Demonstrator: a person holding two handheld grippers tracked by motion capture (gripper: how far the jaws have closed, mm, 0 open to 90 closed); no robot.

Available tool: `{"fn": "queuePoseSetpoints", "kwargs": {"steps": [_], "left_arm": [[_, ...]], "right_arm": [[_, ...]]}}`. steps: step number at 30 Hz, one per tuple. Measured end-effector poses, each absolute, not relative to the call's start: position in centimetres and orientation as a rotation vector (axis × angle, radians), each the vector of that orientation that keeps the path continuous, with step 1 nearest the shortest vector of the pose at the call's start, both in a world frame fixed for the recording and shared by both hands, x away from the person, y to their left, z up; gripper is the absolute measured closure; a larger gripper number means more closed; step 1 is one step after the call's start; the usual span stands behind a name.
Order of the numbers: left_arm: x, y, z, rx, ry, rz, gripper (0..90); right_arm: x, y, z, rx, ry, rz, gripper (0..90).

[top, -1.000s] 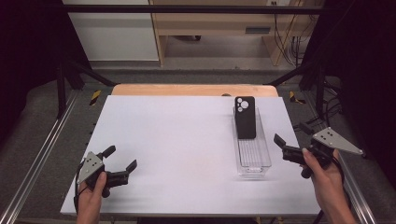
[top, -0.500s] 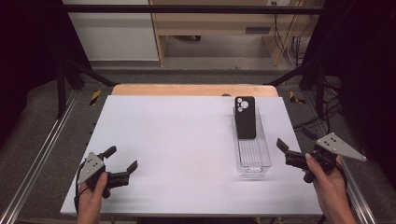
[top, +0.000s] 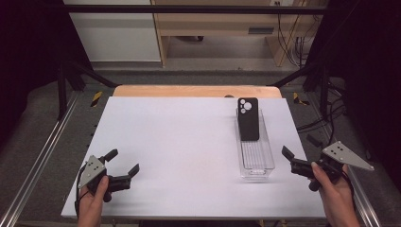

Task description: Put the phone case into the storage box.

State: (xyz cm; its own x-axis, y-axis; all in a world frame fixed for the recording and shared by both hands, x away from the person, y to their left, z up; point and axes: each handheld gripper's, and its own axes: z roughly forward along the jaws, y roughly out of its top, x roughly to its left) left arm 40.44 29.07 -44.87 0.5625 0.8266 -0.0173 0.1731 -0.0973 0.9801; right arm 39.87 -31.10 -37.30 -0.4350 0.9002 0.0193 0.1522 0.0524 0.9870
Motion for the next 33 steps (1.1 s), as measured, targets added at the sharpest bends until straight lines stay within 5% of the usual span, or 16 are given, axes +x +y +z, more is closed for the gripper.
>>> {"fn": "queuePoseSetpoints", "kwargs": {"steps": [33], "left_arm": [[40.5, 29.2, -44.8, 1.598, 0.865, 0.693, 1.5]], "right_arm": [[38.1, -31.2, -41.6, 1.101, 1.675, 1.469, 3.0]]}}
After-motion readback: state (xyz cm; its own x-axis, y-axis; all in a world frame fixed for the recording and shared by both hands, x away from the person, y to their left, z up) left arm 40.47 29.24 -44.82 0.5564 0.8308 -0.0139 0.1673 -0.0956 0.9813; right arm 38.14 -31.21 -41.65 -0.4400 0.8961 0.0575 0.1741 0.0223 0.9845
